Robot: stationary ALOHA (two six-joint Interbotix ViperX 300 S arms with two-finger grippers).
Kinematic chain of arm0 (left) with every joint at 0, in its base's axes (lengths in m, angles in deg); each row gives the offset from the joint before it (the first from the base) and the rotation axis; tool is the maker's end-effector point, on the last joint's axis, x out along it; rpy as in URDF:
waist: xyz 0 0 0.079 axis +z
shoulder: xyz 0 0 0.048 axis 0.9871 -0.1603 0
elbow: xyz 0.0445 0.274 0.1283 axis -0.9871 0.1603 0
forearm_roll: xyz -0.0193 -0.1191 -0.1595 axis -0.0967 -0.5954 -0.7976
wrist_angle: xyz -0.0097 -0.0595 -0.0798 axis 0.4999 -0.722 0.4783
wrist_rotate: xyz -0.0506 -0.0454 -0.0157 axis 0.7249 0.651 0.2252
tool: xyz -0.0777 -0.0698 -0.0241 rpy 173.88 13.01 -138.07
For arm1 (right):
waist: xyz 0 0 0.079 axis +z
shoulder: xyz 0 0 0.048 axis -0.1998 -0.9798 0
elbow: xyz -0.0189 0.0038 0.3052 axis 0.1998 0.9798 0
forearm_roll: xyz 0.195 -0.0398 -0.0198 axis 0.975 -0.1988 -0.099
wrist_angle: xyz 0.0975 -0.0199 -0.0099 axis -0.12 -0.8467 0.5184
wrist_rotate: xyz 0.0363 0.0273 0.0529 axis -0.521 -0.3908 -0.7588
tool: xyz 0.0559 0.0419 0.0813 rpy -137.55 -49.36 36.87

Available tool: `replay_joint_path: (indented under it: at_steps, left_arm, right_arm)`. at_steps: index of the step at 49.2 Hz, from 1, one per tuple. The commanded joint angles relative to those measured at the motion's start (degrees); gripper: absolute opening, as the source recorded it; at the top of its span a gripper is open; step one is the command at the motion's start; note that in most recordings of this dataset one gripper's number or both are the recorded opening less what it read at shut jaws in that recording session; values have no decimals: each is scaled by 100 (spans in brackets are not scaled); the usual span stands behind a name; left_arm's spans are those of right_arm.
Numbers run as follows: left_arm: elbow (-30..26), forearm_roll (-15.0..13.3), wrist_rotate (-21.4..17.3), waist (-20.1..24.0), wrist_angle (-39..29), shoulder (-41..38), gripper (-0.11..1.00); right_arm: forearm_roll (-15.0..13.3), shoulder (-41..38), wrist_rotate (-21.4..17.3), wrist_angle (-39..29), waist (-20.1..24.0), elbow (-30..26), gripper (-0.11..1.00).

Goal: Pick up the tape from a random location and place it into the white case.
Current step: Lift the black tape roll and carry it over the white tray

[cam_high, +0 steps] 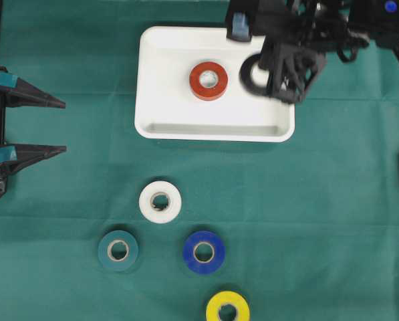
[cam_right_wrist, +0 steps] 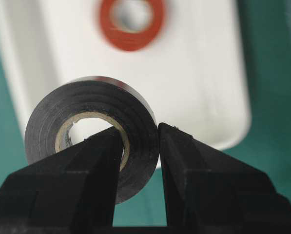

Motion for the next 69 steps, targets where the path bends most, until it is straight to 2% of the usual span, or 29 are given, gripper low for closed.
replay_joint_path:
  at_steps: [1,15,49,69]
  left_arm:
    - [-79,-18,0,9,-9,-62,98]
    - [-88,-9,0,9,-9,-62,98]
    - [-97,-18,0,9,-9,-62,98]
    - [-97,-18,9,9,-9,-62,98]
  right_arm:
    - [-97,35,-9,62,-149,-62,25]
    - [-158,35,-26,220,-563,-62,25]
    - [-158,26,-35,220,-571,35,25]
    - [-158,-167,-26,527,-580,193,25]
